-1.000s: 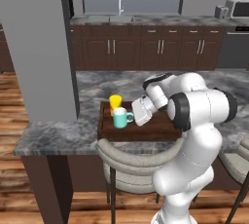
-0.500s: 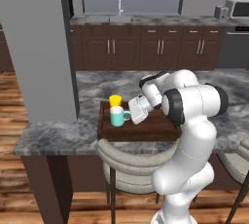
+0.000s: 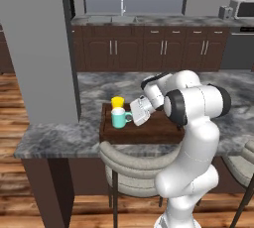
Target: There is a tray on the dining counter. Grab the cup, mug, and pitcher and place them on the tray. The pitcher may be placed next to the tray if it cannot fit the tray.
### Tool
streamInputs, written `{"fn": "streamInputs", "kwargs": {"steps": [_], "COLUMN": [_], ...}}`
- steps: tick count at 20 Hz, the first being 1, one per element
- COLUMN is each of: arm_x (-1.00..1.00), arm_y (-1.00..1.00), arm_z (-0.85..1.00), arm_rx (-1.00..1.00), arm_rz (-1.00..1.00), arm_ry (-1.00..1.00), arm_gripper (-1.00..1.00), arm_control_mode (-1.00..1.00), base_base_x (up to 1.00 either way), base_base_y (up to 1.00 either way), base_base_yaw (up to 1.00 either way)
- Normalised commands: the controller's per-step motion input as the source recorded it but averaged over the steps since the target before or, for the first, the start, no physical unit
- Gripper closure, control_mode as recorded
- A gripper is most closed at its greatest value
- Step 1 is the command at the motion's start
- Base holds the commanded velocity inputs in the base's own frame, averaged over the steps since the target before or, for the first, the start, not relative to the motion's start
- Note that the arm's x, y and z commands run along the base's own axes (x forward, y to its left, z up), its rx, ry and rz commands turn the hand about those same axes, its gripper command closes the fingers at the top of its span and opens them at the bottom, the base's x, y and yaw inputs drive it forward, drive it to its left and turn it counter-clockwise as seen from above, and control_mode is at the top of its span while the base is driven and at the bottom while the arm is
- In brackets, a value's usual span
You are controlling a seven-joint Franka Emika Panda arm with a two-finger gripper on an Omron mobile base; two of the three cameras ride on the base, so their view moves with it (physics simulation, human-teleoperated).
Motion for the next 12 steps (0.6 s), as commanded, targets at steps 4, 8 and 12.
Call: {"fn": "streamInputs", "kwargs": {"steps": [4,8,12], "arm_x": [0.00,0.00,0.00], "arm_y": [0.00,0.00,0.00], "arm_z": [0.00,0.00,0.00], "arm_rx": [0.00,0.00,0.00], "arm_rz": [0.00,0.00,0.00], "arm_ry": [0.00,0.00,0.00], "arm_gripper": [1.00,1.00,-1.00], "arm_control_mode": [-1.00,-1.00,-1.00], "base_base_x": [0.00,0.00,0.00], "base_base_y": [0.00,0.00,0.00], "base_base_yaw": [0.00,0.00,0.00]}}
